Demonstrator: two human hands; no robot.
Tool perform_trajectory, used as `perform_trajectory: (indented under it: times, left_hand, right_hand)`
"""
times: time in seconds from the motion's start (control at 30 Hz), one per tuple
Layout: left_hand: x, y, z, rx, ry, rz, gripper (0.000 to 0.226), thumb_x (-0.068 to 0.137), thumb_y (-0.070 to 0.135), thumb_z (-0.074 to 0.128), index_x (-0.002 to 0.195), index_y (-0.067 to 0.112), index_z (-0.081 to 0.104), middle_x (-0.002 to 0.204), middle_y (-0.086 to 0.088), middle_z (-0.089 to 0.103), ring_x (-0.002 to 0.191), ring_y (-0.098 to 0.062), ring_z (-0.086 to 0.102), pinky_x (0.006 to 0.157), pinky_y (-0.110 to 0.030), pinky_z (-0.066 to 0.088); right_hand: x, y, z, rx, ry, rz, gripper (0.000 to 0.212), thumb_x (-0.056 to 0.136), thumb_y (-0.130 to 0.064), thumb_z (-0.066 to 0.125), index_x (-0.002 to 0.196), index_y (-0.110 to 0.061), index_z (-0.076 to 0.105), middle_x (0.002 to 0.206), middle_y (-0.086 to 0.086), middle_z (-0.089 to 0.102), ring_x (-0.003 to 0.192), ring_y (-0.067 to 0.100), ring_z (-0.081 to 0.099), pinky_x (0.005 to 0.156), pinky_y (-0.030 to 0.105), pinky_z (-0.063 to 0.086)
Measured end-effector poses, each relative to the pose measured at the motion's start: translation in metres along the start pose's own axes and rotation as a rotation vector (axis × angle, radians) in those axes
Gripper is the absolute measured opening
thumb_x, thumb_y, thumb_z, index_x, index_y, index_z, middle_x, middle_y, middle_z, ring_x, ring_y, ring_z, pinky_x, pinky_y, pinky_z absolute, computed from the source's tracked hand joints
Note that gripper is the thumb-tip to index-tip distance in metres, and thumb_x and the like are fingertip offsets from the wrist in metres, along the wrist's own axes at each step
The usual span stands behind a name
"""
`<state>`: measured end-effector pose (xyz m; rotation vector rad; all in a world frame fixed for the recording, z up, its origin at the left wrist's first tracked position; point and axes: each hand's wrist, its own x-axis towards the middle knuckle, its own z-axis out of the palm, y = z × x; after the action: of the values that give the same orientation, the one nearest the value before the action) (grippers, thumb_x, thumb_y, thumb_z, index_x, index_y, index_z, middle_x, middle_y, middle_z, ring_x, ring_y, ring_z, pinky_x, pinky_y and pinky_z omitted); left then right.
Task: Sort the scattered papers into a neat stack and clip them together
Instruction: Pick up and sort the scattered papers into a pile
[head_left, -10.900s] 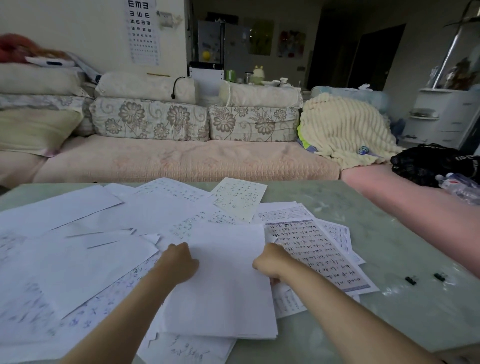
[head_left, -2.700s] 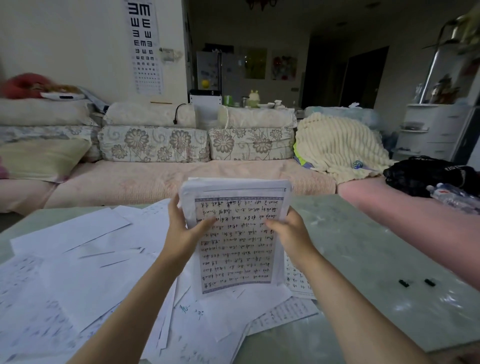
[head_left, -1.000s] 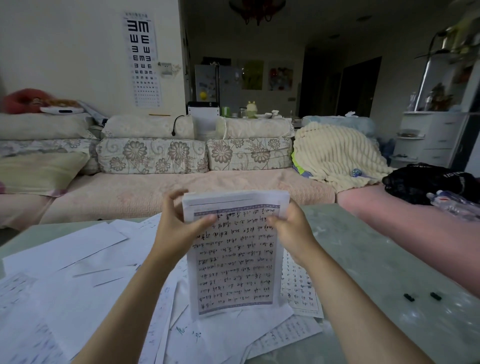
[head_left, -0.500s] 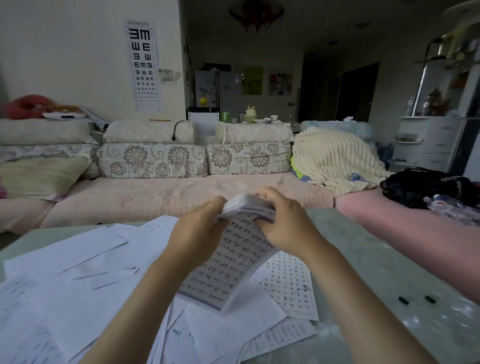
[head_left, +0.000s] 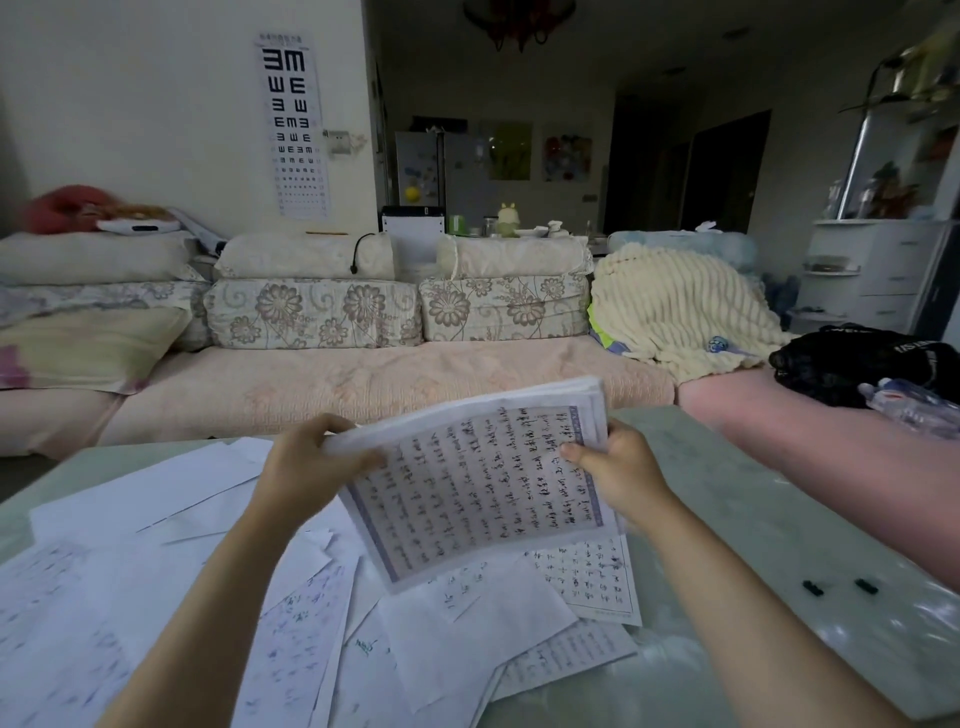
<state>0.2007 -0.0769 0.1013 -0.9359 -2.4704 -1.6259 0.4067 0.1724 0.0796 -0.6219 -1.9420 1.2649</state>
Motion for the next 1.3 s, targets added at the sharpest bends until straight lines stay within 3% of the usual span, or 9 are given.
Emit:
perform_trajectory:
  times: [0.13,0.33,0.5,0.63,0.73,0.8,0.93,1.07,1.3]
  left_hand:
    - [-0.012,0.003,0.021,-0.499,0.116,-0.116,0.018,0.080,0.025,0.078,0.090,0.016,0.066,0.081,-0.004,0.071,0.074,-0.021,0.069,0.058,-0.027,0.052]
    - [-0.026,-0.023,0.047,-0.534,0.218,-0.134,0.020,0.087,0.036,0.068,0.098,0.021,0.059,0.095,-0.005,0.066,0.089,-0.026,0.066,0.073,-0.043,0.055]
    - [-0.024,-0.030,0.049,-0.540,0.312,-0.126,0.023,0.080,0.055,0.064,0.090,0.034,0.059,0.102,-0.001,0.064,0.094,-0.022,0.063,0.079,-0.043,0.053]
    - [-0.020,-0.034,0.049,-0.503,0.376,-0.175,0.017,0.082,0.040,0.064,0.095,0.031,0.058,0.104,0.001,0.062,0.098,-0.024,0.062,0.082,-0.047,0.053]
    - [-0.014,-0.030,0.044,-0.332,0.353,-0.133,0.014,0.086,0.035,0.061,0.099,0.030,0.057,0.103,0.007,0.064,0.096,-0.020,0.062,0.075,-0.041,0.053]
    - [-0.011,-0.024,0.039,0.012,0.330,-0.046,0.018,0.088,0.033,0.058,0.106,0.030,0.057,0.105,0.011,0.065,0.097,-0.018,0.061,0.073,-0.036,0.048]
    - [-0.011,0.007,0.060,0.689,0.276,0.473,0.032,0.094,0.039,0.053,0.123,0.027,0.059,0.124,0.004,0.062,0.115,-0.021,0.055,0.105,-0.043,0.038]
    - [-0.025,0.048,0.126,0.819,-0.180,0.674,0.056,0.099,0.054,0.026,0.145,0.024,0.036,0.140,0.003,0.052,0.124,-0.018,0.050,0.105,-0.040,0.039]
    - [-0.022,0.042,0.153,0.861,-0.158,0.847,0.062,0.095,0.044,0.040,0.150,0.019,0.028,0.121,0.002,0.059,0.104,-0.020,0.057,0.089,-0.037,0.046]
  right_hand:
    - [-0.004,0.026,0.016,0.141,0.006,0.110,0.020,0.089,-0.009,0.071,0.108,-0.015,0.070,0.096,-0.001,0.077,0.087,0.011,0.074,0.087,0.038,0.057]
    - [-0.016,0.066,0.039,0.077,-0.183,0.281,0.035,0.082,-0.006,0.075,0.112,-0.022,0.066,0.106,-0.005,0.075,0.101,0.018,0.070,0.097,0.044,0.053]
    - [-0.011,0.060,0.045,0.158,-0.074,0.229,0.029,0.086,-0.003,0.068,0.106,-0.023,0.064,0.104,-0.001,0.074,0.098,0.019,0.069,0.085,0.040,0.054]
    - [-0.013,0.055,0.050,0.195,-0.054,0.173,0.033,0.088,0.000,0.061,0.111,-0.024,0.063,0.103,-0.003,0.074,0.096,0.016,0.069,0.079,0.037,0.053]
    - [-0.015,0.056,0.049,0.205,-0.060,0.193,0.029,0.091,-0.001,0.062,0.111,-0.022,0.064,0.104,-0.001,0.074,0.098,0.018,0.069,0.082,0.038,0.054]
    - [-0.015,0.056,0.046,0.209,-0.076,0.193,0.026,0.091,-0.002,0.063,0.108,-0.021,0.065,0.104,-0.003,0.074,0.098,0.016,0.069,0.085,0.037,0.053]
    - [-0.018,0.054,0.042,0.205,-0.121,0.165,0.031,0.092,0.002,0.060,0.107,-0.024,0.067,0.105,-0.005,0.075,0.101,0.013,0.069,0.087,0.034,0.052]
    - [-0.020,0.050,0.038,0.209,-0.127,0.100,0.036,0.091,0.004,0.058,0.110,-0.026,0.064,0.105,-0.003,0.073,0.102,0.015,0.068,0.082,0.030,0.052]
    - [-0.016,0.050,0.033,0.120,-0.160,0.000,0.036,0.094,0.000,0.056,0.109,-0.033,0.061,0.104,-0.008,0.071,0.092,-0.004,0.066,0.073,0.014,0.051]
